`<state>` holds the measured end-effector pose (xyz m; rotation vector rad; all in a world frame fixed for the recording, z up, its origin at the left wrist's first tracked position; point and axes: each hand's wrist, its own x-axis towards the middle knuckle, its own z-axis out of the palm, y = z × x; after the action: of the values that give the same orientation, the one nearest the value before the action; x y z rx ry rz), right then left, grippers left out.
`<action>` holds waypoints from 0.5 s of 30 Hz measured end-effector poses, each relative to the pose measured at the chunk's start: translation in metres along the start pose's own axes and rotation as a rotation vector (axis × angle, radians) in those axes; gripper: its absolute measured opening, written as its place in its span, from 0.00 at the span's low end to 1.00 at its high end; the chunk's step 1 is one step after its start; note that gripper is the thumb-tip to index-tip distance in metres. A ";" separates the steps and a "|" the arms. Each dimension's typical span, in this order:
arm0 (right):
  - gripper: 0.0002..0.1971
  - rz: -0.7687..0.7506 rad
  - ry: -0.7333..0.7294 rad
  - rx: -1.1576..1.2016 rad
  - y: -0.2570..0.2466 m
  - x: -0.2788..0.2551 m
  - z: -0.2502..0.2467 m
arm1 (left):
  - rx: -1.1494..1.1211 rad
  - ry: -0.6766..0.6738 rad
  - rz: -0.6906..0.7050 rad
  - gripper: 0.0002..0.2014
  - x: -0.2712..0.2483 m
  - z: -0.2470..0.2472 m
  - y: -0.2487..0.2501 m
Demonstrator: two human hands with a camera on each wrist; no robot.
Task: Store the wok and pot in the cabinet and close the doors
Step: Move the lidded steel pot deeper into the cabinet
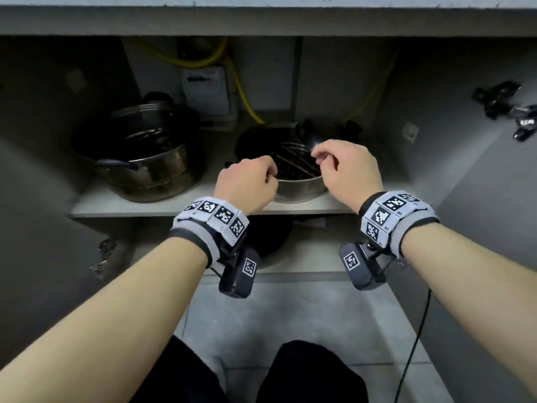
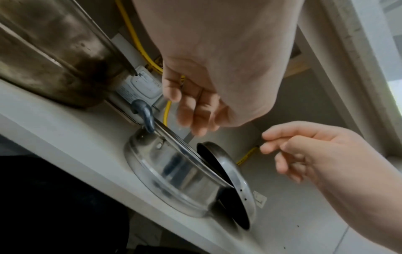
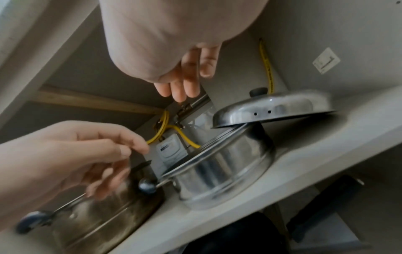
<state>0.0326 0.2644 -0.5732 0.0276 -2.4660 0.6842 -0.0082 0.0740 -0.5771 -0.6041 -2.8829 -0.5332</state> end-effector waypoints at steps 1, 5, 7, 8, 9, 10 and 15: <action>0.16 0.045 0.027 -0.022 0.004 0.007 -0.003 | -0.009 0.035 -0.010 0.15 0.004 0.002 -0.005; 0.16 0.371 -0.015 -0.161 0.032 0.048 -0.009 | -0.076 0.157 -0.095 0.15 0.020 0.007 -0.028; 0.19 0.535 -0.121 -0.175 0.051 0.073 -0.007 | -0.082 0.176 -0.166 0.16 0.028 0.009 -0.040; 0.20 0.589 -0.160 -0.179 0.059 0.084 -0.005 | -0.081 0.175 -0.208 0.17 0.032 0.010 -0.045; 0.20 0.624 -0.183 -0.186 0.066 0.096 -0.002 | -0.084 0.160 -0.252 0.18 0.036 0.011 -0.049; 0.20 0.641 -0.190 -0.201 0.071 0.106 0.000 | -0.083 0.129 -0.293 0.20 0.040 0.012 -0.053; 0.19 0.594 -0.273 -0.249 0.089 0.133 0.019 | -0.071 0.012 -0.338 0.23 0.039 0.029 -0.058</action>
<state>-0.1031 0.3499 -0.5574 -0.7791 -2.8224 0.6316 -0.0693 0.0495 -0.6135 -0.1177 -2.9795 -0.6819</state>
